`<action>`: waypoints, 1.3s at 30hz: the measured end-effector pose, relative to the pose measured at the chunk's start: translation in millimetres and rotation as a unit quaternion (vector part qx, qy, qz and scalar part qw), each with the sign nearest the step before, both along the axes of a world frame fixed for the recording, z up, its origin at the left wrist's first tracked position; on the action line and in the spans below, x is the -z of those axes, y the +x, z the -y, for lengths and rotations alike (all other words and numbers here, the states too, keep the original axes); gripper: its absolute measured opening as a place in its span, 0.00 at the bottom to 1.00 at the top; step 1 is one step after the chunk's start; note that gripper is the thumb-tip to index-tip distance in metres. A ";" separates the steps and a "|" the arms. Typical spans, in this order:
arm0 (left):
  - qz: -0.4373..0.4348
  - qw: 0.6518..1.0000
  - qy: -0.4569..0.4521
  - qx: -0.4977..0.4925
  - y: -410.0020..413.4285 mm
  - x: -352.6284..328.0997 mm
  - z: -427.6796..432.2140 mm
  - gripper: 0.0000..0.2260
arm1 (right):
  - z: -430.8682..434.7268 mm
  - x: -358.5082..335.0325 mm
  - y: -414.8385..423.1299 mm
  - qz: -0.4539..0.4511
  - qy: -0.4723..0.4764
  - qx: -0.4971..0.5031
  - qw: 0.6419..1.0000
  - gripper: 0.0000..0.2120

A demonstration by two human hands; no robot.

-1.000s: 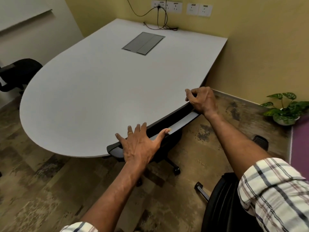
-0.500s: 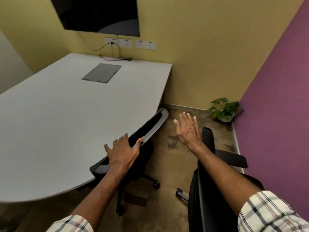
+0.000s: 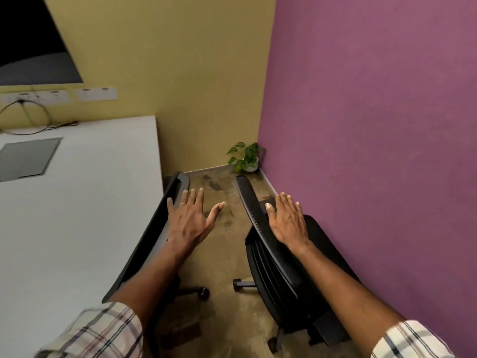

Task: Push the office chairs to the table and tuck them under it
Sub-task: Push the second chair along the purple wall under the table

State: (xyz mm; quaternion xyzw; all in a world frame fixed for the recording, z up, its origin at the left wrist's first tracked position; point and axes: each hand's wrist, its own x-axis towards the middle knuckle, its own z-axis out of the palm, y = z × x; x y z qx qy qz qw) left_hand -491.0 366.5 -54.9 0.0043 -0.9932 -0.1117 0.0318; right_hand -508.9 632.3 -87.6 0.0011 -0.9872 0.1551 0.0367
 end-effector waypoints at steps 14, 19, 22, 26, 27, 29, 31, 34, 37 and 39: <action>-0.039 0.984 -0.060 0.165 14.0 -17.2 -71.2 0.39 | -27.5 41.3 133.3 0.071 -0.060 0.107 0.990 0.32; -0.014 0.971 -0.087 0.223 0.6 -1.0 -78.2 0.39 | -7.0 52.2 153.8 0.066 -0.092 0.150 0.982 0.28; -0.004 0.961 -0.112 0.253 -42.6 10.5 -88.9 0.38 | -1.7 42.4 137.7 0.057 -0.056 0.174 0.982 0.22; 0.042 0.936 -0.176 0.303 -99.5 38.5 -102.3 0.35 | 15.1 41.2 122.1 0.038 -0.034 0.240 0.969 0.21; 0.059 0.929 -0.204 0.303 -112.0 44.9 -106.0 0.36 | 18.0 41.2 119.5 0.024 -0.034 0.255 0.966 0.22; 0.101 0.920 -0.234 0.297 -137.8 53.4 -115.6 0.36 | 21.1 44.1 112.9 0.016 -0.031 0.278 0.960 0.24; 0.121 0.914 -0.242 0.304 -164.9 57.5 -122.8 0.33 | 23.6 46.2 104.6 0.018 -0.026 0.306 0.952 0.26; 0.123 0.884 -0.263 0.366 -210.4 66.3 -128.9 0.28 | 30.2 49.0 99.9 0.009 0.018 0.329 0.944 0.27; 0.122 0.838 -0.223 0.483 -241.2 82.1 -117.8 0.26 | 38.4 53.5 101.9 -0.019 0.063 0.338 0.939 0.25; 0.072 0.818 -0.212 0.530 -247.5 87.5 -111.9 0.33 | 43.8 53.7 101.3 -0.058 0.106 0.349 0.929 0.21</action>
